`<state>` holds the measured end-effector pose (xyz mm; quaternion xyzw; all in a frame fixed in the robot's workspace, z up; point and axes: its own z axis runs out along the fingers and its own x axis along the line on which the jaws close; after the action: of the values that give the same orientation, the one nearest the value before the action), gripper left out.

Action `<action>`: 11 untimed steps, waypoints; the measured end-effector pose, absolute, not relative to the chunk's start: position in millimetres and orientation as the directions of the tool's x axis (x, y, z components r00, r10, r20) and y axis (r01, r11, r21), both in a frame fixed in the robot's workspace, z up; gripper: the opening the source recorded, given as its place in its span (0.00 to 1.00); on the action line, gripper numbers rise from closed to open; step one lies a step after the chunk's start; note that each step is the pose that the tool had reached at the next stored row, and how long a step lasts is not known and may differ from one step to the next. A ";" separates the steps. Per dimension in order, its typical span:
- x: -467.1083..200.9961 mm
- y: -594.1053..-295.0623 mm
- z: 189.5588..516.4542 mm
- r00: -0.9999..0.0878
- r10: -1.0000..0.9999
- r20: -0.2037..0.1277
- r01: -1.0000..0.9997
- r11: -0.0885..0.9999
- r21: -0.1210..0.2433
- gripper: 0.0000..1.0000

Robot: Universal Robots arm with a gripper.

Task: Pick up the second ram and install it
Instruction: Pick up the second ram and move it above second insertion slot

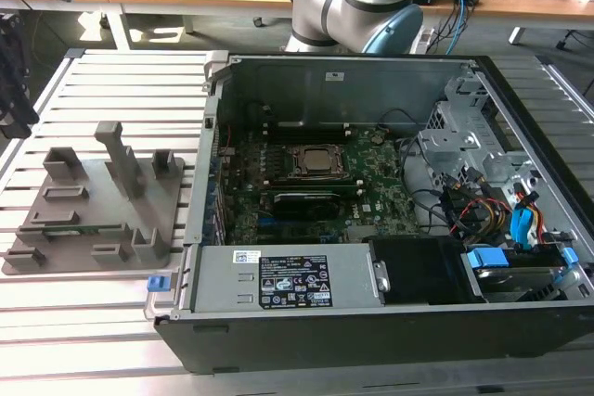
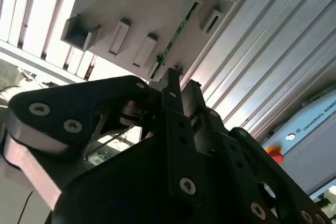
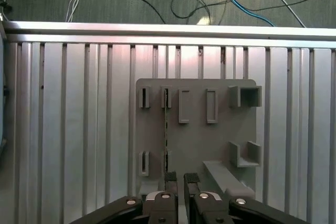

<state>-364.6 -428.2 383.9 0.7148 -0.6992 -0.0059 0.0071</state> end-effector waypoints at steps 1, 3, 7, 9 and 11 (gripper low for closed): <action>-364.6 -428.1 383.9 0.023 -1.000 0.002 -1.000 -0.023 0.018 0.30; -364.6 -428.0 383.9 0.024 -1.000 0.002 -1.000 -0.024 0.018 0.30; -364.6 -427.9 383.3 -0.009 -1.000 0.002 -1.000 0.009 0.018 0.30; -364.7 -427.9 382.9 -0.037 -0.999 0.002 -0.999 0.037 0.018 0.30; -364.6 -427.9 382.9 -0.038 -0.999 0.002 -0.999 0.038 0.018 0.30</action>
<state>-364.6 -427.9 382.9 0.6935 -0.7204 -0.0061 0.0070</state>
